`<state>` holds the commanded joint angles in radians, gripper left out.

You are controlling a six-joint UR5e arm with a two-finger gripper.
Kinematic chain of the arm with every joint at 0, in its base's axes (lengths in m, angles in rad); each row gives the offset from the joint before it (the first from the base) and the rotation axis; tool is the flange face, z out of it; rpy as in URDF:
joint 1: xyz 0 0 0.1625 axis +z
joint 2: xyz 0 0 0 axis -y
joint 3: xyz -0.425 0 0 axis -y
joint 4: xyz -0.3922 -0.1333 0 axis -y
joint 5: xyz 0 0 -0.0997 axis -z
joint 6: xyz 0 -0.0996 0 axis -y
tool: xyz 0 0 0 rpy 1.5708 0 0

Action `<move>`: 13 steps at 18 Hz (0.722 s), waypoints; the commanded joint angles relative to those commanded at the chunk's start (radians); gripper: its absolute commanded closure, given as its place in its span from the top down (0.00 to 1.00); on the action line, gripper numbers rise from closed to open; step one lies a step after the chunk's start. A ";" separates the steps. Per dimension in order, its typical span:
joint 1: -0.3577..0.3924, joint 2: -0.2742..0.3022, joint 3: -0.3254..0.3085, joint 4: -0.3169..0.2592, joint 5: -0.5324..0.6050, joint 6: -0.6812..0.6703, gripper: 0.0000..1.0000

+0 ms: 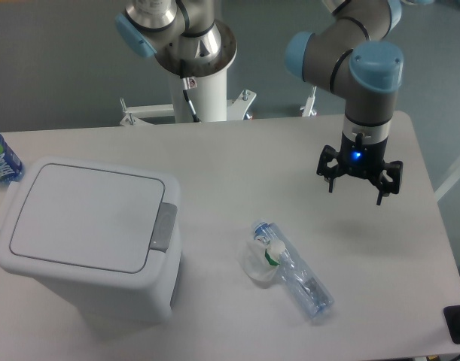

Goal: Open the trash can

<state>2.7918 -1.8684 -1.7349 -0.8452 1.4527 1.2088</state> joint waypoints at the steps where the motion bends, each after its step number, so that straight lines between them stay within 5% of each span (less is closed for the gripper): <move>1: 0.000 0.000 0.000 0.000 0.000 0.002 1.00; 10: -0.009 -0.008 -0.003 0.032 -0.009 -0.012 1.00; 13: -0.014 -0.006 0.006 0.041 -0.093 -0.145 1.00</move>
<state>2.7781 -1.8745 -1.7288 -0.8038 1.3595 1.0637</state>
